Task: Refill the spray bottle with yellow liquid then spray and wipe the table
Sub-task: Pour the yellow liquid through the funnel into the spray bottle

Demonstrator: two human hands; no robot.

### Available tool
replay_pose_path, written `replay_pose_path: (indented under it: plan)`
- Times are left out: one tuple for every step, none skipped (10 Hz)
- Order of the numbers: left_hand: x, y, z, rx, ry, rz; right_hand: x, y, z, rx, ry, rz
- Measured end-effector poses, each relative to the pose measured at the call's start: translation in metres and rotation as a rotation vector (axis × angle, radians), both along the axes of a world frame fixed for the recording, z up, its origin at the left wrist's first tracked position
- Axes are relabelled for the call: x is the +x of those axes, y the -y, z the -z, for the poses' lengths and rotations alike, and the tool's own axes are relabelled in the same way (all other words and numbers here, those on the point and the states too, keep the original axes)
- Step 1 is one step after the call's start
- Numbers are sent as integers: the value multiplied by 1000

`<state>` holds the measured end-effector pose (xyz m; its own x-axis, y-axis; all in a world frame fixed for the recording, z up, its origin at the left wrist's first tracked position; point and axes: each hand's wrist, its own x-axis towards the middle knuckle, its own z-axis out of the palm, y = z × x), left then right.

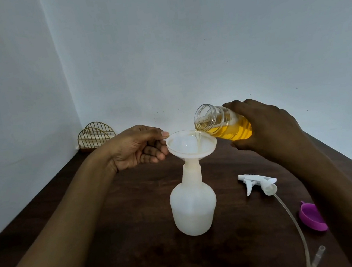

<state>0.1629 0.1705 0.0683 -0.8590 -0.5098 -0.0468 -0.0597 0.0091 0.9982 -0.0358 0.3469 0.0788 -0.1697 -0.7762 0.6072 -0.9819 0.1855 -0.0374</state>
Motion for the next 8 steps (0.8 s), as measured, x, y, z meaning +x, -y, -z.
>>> replay_pose_path:
  plan:
    - [1, 2, 0, -2, -3, 4, 1, 0, 0, 6, -8, 5]
    - [2, 4, 1, -5, -5, 25, 1, 0, 0, 8, -9, 8]
    - [2, 5, 1, 1, -8, 49, 1, 0, 0, 2, -8, 4]
    - [2, 5, 1, -5, -1, 55, 1, 0, 0, -6, -4, 1]
    - [1, 5, 2, -5, -1, 38, 1, 0, 0, -2, -11, 6]
    - [1, 6, 2, -2, -10, 20, 1, 0, 0, -4, -10, -3]
    - [2, 5, 2, 1, -11, 37, 1, 0, 0, 1, -13, 5]
    - [2, 5, 2, -7, -1, 41, 1, 0, 0, 4, -16, 10]
